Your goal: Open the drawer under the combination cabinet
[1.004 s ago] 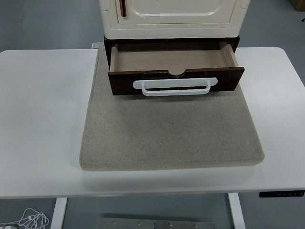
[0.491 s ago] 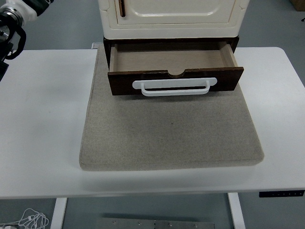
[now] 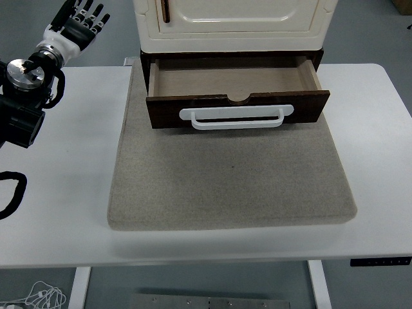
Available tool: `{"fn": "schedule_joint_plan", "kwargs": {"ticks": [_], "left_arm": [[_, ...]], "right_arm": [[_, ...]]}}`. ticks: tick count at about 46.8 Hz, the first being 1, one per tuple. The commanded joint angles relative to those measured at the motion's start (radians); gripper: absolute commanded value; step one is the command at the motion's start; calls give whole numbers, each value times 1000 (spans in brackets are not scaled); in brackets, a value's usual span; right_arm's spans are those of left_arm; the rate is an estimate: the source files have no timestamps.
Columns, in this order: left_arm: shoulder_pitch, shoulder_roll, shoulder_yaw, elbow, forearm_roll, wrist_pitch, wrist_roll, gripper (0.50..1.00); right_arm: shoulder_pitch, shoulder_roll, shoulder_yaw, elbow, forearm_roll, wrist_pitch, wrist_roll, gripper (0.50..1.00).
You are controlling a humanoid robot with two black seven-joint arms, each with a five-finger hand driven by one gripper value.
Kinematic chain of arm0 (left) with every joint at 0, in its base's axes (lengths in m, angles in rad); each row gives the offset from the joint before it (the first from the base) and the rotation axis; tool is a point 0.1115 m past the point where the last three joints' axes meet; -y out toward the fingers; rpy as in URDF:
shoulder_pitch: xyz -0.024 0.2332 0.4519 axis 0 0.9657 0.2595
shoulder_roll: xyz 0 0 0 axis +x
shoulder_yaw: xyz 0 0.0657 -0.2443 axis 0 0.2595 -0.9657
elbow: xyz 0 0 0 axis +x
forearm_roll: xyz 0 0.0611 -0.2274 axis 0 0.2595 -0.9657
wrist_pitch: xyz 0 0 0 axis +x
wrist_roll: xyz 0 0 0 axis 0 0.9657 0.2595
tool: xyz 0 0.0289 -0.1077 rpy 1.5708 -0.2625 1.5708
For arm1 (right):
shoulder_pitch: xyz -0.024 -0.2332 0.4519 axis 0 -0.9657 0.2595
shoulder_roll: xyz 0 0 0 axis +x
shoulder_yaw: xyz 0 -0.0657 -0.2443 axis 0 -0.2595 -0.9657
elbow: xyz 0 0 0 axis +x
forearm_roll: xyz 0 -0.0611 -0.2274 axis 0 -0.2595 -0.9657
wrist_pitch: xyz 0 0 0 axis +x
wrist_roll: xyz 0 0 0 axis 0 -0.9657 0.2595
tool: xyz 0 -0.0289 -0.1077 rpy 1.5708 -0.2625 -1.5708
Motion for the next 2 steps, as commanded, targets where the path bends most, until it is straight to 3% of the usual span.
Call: {"fn": "schedule_joint_plan", "kwargs": {"ticks": [1,2], "left_arm": [[1,-7,0,-2,3,-2,-7,1000],[1,-7,0,-2,3,-4,-7,1000]], "right_arm": [[0,0,3,1,1,2,0,926],[0,0,4,1,1,2,0,926]]}}
